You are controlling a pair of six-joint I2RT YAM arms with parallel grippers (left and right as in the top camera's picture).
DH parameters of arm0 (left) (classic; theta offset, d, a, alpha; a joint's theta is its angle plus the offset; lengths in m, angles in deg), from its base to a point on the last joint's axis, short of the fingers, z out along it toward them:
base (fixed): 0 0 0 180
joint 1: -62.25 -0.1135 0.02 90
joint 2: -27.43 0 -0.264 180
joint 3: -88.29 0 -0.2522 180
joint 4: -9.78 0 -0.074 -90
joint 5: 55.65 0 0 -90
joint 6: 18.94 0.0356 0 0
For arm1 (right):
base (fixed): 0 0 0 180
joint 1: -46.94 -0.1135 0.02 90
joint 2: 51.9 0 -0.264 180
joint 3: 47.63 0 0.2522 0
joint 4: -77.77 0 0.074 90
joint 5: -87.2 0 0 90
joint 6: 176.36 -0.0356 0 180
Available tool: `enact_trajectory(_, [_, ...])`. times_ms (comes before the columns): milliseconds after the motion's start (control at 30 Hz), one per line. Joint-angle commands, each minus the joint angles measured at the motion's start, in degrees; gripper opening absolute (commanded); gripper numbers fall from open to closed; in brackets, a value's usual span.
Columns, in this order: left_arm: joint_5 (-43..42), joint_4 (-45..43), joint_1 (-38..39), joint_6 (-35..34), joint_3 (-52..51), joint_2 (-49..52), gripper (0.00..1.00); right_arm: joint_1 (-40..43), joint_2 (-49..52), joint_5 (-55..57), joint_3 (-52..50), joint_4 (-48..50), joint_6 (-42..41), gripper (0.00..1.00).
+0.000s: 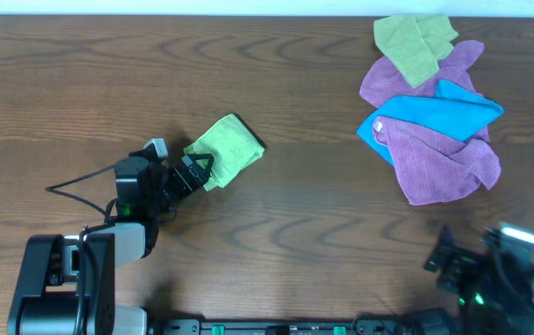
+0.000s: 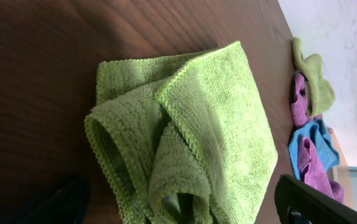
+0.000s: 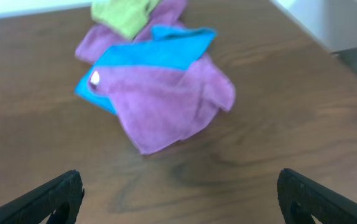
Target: Fold the cloth
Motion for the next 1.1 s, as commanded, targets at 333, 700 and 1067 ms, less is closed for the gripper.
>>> enact_trajectory(333, [3.4, 2.1, 4.5, 0.2, -1.2, 5.0, 0.96, -0.7, -0.3, -3.4, -0.9, 9.3, 5.6, 0.99])
enact_trajectory(700, [6.7, 0.6, 5.6, -3.1, 0.7, 8.7, 0.36, -0.7, -0.3, -3.4, -0.9, 3.1, 5.6, 0.99])
enact_trajectory(1067, [6.6, 0.2, 4.8, -3.1, 15.5, 9.0, 0.06, -0.7, -0.3, -3.4, -0.9, -3.3, 5.6, 0.99])
